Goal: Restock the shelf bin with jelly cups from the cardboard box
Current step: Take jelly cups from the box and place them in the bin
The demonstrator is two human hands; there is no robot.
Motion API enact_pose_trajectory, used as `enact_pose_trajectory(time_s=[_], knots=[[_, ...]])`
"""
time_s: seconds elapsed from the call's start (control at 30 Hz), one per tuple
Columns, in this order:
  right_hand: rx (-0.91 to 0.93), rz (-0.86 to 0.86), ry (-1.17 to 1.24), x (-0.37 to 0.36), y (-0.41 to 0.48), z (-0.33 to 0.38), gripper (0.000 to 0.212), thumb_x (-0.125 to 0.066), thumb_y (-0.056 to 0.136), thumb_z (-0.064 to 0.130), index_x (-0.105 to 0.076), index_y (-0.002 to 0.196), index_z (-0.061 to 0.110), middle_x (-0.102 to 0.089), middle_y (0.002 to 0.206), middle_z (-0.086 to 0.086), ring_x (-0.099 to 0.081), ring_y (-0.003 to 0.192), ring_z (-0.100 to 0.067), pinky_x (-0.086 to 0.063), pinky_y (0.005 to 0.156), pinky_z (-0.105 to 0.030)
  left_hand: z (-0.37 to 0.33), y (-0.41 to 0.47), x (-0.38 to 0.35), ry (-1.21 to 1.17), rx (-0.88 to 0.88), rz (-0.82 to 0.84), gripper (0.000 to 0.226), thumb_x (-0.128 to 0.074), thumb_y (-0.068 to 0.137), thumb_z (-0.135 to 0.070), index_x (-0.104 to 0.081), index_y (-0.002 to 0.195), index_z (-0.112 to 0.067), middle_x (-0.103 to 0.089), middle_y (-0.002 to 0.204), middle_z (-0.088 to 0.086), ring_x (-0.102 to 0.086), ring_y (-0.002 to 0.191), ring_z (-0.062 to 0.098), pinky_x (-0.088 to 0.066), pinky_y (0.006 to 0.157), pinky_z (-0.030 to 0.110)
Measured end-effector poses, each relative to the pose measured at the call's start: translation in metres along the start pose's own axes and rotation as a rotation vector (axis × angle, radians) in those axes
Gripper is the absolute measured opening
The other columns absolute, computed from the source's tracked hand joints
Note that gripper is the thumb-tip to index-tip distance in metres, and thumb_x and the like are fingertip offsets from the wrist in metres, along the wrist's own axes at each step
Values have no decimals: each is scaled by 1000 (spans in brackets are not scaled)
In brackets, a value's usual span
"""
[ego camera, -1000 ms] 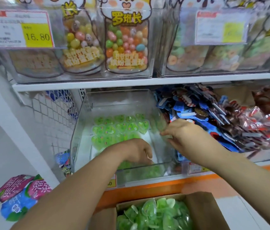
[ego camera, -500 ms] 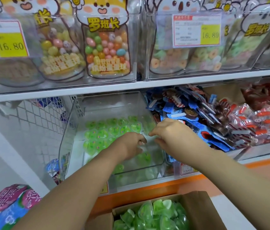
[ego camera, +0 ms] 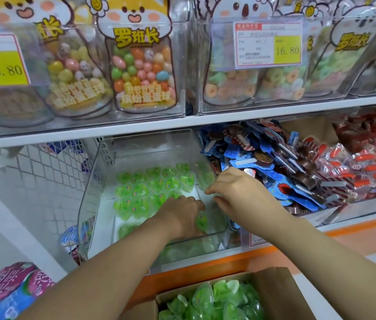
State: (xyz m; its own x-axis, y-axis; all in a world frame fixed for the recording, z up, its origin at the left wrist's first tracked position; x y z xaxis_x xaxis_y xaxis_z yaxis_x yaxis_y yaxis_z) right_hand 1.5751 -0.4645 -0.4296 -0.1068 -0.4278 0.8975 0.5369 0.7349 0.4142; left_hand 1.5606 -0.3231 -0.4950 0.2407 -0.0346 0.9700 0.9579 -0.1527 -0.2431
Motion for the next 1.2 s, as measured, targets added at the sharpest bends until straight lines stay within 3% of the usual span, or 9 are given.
enact_pose_trajectory(time_s=[0.17,0.27,0.47,0.77,0.93,1.07,1.2], knots=[[32,-17,44,3,-6,-3,20,-62,70,6,-74,84,13,-70,76,0,-64,76,-25,-56,66,-39,22,-1,22,-345,51,-193,71,-72,73,-52,-47,133,-24,-55,130,-5,-52,118,14,-42,97,30],[26,-25,63,1,-9,-5,19,-61,71,8,-73,84,14,-70,78,0,-66,79,-25,-56,70,-40,40,9,30,-477,103,-306,67,-76,70,-48,-51,127,-23,-56,127,-4,-53,116,13,-44,97,31],[21,-62,80,-2,-11,-5,19,-58,71,8,-73,81,15,-68,76,0,-63,77,-23,-55,66,-37,41,32,15,-453,139,-285,60,-78,67,-49,-49,114,-24,-54,108,-11,-56,107,14,-45,92,33],[4,-107,71,-5,-11,-6,18,-60,69,7,-74,80,13,-68,73,-1,-64,76,-24,-56,64,-33,44,41,7,-262,133,-204,57,-72,72,-54,-53,118,-25,-56,128,-3,-51,118,20,-38,93,31],[7,-104,70,-3,-12,-5,18,-61,68,8,-74,79,14,-69,75,1,-66,80,-24,-56,67,-31,41,38,8,-113,66,-167,61,-66,78,-55,-49,130,-28,-44,140,-1,-39,129,22,-32,103,36],[7,-95,57,-2,-13,-3,18,-61,67,9,-74,80,14,-69,77,0,-67,82,-24,-55,67,-30,43,22,2,-33,10,-52,66,-49,91,-53,-24,148,-33,-14,158,-5,-16,144,17,-15,115,42],[15,-80,53,-6,-13,-3,17,-63,67,7,-73,80,13,-68,76,-1,-66,85,-27,-55,68,-31,44,14,-11,-32,31,139,61,-33,99,-47,0,150,-37,14,157,-11,6,146,15,2,116,49]])
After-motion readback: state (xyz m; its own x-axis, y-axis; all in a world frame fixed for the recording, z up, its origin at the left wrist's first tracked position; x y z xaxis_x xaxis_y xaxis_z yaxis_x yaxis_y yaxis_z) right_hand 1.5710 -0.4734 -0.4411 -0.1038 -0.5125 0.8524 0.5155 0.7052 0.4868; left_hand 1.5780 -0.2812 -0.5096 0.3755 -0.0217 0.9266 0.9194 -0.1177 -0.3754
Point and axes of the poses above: each hand's wrist, its own y-axis towards the middle knuckle, its own x-axis out of the back of the hand, z = x × y, the point moved 2 cm from there along y, towards the middle knuckle
